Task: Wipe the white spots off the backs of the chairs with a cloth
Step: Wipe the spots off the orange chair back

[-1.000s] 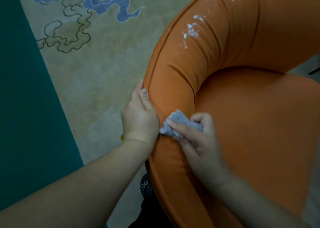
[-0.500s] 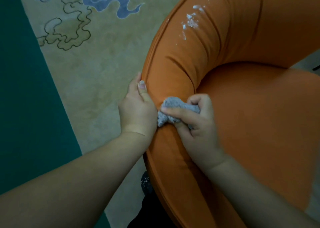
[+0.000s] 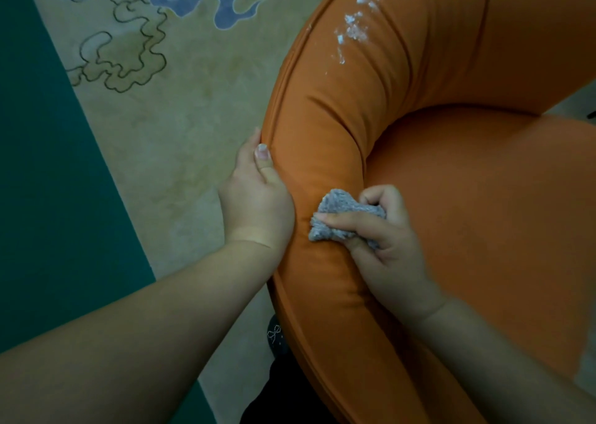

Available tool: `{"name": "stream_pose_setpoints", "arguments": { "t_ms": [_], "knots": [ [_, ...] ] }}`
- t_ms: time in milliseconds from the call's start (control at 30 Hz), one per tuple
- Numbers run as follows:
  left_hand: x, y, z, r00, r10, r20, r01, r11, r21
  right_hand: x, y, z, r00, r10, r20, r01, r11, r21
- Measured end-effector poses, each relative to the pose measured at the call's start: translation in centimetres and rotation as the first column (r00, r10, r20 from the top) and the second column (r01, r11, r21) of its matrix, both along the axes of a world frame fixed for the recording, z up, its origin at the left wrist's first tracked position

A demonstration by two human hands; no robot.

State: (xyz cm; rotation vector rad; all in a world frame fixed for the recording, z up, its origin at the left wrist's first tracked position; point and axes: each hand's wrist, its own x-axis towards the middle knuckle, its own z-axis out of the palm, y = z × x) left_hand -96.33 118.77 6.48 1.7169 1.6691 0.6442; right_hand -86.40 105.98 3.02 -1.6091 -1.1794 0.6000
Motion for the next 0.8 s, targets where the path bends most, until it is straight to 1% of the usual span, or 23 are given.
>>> {"name": "stream_pose_setpoints", "arguments": {
  "t_ms": [67,133,200,333,367,433,500,567,633,733,800],
  "knots": [
    [0.0,-0.1,-0.1,1.0,-0.001,-0.001,0.001,1.0,-0.004,1.1,-0.9,-0.4,1.0,-0.003,-0.004,0.003,0.999,-0.047],
    [0.1,-0.1,0.0,1.0,-0.007,-0.001,0.007,1.0,-0.001,1.1,-1.6,-0.6,0.995,-0.08,-0.057,0.075,0.994,-0.08],
    [0.0,0.0,0.0,1.0,-0.005,-0.011,0.005,1.0,0.01,0.1,-1.2,-0.1,0.993,-0.095,-0.071,0.091,0.994,-0.065],
    [0.0,0.0,-0.2,1.0,-0.017,-0.026,0.018,1.0,0.012,-1.3,0.4,1.0,0.995,0.094,0.043,-0.095,0.995,0.022],
    [0.0,0.0,-0.2,0.999,-0.022,-0.026,0.023,1.0,0.015,-0.9,0.4,0.9,0.993,0.1,0.055,-0.101,0.995,0.019],
    [0.0,0.0,-0.1,0.999,-0.02,-0.025,0.021,1.0,0.017,0.0,0.2,0.3,1.0,0.02,0.023,-0.02,1.0,-0.004],
    [0.0,0.0,-0.1,0.999,-0.023,-0.025,0.023,1.0,0.014,0.5,0.0,-0.4,0.99,-0.112,-0.085,0.108,0.993,-0.044],
    [0.0,0.0,-0.1,0.999,-0.02,-0.033,0.021,1.0,0.022,0.1,0.3,-0.9,0.973,-0.19,-0.134,0.183,0.981,-0.063],
    [0.0,0.0,-0.1,0.999,-0.017,-0.035,0.018,0.999,0.028,-0.2,1.5,-0.8,0.969,-0.223,-0.11,0.217,0.974,-0.058],
    [0.1,0.0,-0.3,0.998,-0.035,-0.057,0.036,0.999,0.014,1.2,5.7,-0.3,0.95,-0.31,-0.041,0.311,0.95,0.029],
    [0.0,-0.2,-0.3,0.994,-0.085,-0.073,0.085,0.996,-0.002,2.6,9.0,0.5,0.918,-0.388,-0.079,0.391,0.92,0.029]
  ]
}}
